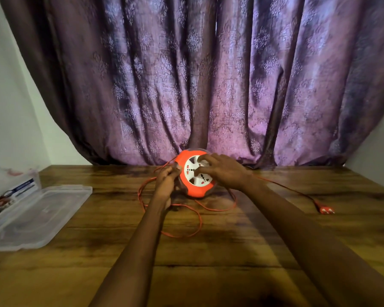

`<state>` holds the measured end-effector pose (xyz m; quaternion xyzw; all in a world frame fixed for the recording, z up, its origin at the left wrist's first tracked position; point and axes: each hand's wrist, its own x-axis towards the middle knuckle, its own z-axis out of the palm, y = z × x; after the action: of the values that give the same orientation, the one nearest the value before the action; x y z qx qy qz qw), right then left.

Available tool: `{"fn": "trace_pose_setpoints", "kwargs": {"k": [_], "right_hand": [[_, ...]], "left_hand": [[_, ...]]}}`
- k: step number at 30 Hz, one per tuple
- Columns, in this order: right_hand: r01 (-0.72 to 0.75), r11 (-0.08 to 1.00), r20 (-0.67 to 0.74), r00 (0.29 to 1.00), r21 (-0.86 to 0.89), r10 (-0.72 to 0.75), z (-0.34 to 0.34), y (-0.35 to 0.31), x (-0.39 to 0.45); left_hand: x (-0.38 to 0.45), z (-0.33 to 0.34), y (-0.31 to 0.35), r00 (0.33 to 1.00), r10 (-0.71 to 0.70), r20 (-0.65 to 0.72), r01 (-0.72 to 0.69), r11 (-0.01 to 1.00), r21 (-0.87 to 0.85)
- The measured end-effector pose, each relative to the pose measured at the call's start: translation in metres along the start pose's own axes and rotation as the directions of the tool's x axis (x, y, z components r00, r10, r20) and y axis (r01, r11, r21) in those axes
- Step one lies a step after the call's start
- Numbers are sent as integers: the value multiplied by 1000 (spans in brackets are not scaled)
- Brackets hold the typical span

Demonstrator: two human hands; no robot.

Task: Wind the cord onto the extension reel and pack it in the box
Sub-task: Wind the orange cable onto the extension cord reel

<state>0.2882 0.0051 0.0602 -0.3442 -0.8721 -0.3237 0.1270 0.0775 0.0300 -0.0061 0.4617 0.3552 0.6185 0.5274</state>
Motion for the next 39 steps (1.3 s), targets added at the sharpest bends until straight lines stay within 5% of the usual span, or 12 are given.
{"fn": "trace_pose_setpoints", "kwargs": {"k": [8,11,14,17,20,22,25,28,30,32,34,39], "right_hand": [[253,932,229,953,-257,-196,-18,3,-5],[125,935,146,986,-330,-81,-14,4,-5],[-287,939,125,942,-186,313,-14,-5,1],[-822,492,203,554,287,807,-12,-23,10],[-561,-327,553,294,760,780,-13,-29,17],[-465,-473,626,263,749,734,-6,-30,17],[-548,-330,567,344,768,748,4,-25,16],[-754,181,285,443,632,850,4,-12,10],[-611,653,-14,725,448,688,1,-7,2],[-263,945,-104,952,196,286,1,-1,-3],[-61,997,-15,998,56,62,-5,3,-2],[131,983,148,983,-131,-111,-26,4,1]], "left_hand": [[-4,5,-2,995,-23,92,20,999,31],[-8,15,-3,994,-9,110,8,1000,13],[-11,28,-7,994,26,106,-22,999,-34],[-17,39,-11,993,101,61,-99,995,-31],[-20,42,-12,990,142,2,-142,989,-33],[-19,41,-13,988,153,-33,-154,987,-38],[-15,33,-13,987,145,-71,-149,987,-54],[-9,27,-8,990,114,-89,-120,990,-73],[-7,24,-4,993,78,-84,-84,994,-74],[-6,21,-1,996,50,-74,-56,996,-71],[-6,16,3,998,41,-56,-45,997,-65],[-9,6,7,998,-44,43,46,998,-41]]}}
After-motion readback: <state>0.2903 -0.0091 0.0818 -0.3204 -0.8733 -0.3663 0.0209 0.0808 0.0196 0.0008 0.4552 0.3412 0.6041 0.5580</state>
